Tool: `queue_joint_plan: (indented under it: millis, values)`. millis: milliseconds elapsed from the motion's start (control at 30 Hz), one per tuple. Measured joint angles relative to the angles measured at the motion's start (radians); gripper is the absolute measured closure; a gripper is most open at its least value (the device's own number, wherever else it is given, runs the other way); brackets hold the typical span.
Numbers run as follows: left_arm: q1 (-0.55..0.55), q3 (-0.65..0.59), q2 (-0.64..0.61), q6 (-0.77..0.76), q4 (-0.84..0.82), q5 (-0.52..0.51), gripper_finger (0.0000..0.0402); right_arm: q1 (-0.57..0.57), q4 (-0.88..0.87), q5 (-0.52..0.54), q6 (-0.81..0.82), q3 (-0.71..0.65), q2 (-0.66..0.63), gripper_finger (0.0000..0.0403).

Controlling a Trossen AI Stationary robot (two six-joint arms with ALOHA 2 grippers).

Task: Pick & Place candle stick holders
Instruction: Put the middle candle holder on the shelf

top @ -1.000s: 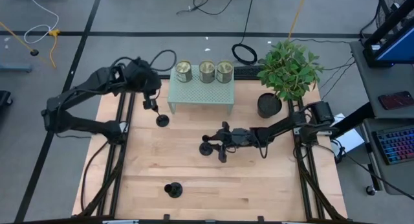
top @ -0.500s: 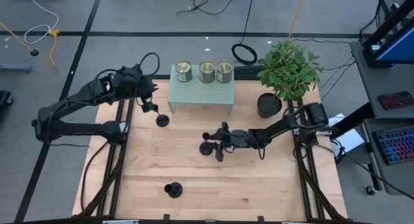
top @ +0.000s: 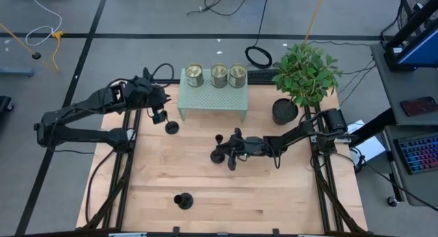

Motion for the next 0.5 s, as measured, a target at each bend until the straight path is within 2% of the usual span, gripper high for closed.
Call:
queue_joint_plan:
  millis: [200,500]
  values:
    - [-0.024,0.000,0.001,-0.009,0.000,0.000,0.0341,-0.004,0.007,0.022,-0.045,0.000,-0.044,0.0393]
    - [-0.029,0.000,0.001,-0.010,0.043,0.001,0.0341,-0.007,-0.139,0.214,-0.180,0.000,-0.284,0.0393]
